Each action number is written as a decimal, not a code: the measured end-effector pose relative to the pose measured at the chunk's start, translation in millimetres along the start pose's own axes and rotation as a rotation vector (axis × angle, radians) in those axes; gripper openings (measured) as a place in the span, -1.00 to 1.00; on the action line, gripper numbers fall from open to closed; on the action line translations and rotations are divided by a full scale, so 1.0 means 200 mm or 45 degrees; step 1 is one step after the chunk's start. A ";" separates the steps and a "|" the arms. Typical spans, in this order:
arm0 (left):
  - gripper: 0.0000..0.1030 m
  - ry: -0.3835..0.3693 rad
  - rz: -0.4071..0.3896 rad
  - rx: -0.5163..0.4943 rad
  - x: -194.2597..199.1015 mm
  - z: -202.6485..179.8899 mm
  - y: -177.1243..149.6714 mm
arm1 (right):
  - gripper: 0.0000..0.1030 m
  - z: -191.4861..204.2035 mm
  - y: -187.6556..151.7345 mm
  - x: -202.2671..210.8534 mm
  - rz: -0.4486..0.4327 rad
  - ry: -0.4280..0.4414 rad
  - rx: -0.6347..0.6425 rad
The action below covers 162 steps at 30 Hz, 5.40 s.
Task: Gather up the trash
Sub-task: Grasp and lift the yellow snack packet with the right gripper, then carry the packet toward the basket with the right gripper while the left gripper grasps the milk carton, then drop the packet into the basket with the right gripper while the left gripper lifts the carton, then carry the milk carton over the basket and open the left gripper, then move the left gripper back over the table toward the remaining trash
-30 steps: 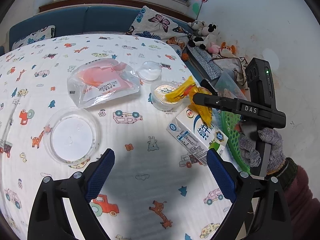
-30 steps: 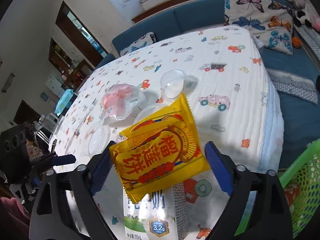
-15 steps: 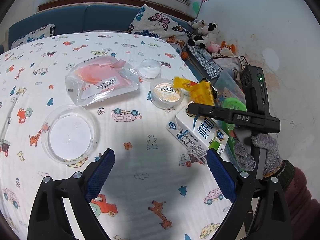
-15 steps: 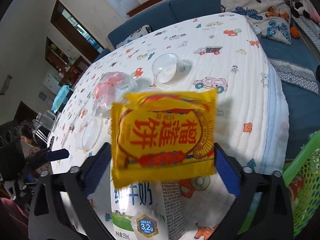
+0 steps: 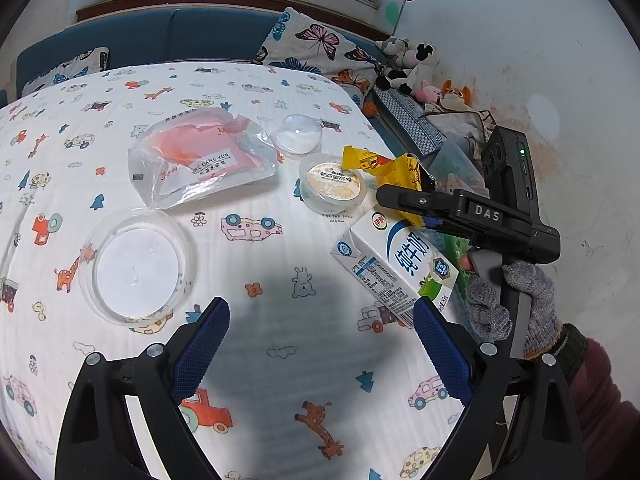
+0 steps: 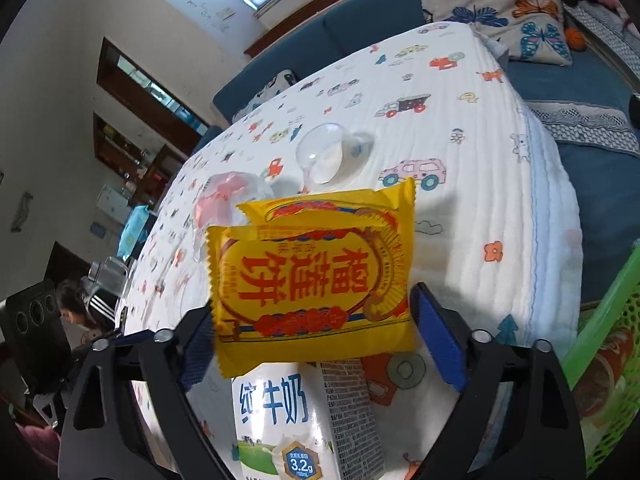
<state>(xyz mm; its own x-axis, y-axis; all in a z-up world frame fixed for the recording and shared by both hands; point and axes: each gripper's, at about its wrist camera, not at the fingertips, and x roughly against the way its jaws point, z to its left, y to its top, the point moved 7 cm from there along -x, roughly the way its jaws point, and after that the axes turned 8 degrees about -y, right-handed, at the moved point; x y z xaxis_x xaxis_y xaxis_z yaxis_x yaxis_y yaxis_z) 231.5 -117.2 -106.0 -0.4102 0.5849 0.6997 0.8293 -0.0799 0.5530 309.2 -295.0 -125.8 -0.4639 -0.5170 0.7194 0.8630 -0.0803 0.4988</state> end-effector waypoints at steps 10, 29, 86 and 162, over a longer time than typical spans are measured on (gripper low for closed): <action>0.74 -0.035 0.032 0.022 -0.07 -0.08 0.03 | 0.50 0.04 0.01 0.17 -0.126 -0.004 0.007; 0.74 0.099 0.136 0.366 -0.43 -0.26 0.15 | 0.51 -0.24 -0.16 0.71 -0.349 -0.152 -0.114; 0.30 -0.123 0.221 -0.068 -0.36 -0.77 0.14 | 0.64 -0.65 -0.58 0.98 -0.347 -0.755 -0.167; 0.54 0.008 0.044 -0.321 -0.15 -0.50 0.05 | 0.75 -0.14 -0.62 0.98 -0.403 -0.621 0.026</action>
<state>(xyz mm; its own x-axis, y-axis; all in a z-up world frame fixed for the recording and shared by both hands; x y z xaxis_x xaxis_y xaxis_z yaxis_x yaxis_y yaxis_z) 214.8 -216.7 -76.4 -0.3860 0.5735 0.7226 0.7227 -0.2988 0.6232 116.8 -410.0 -59.1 -0.7413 -0.0180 0.6710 0.6657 -0.1479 0.7314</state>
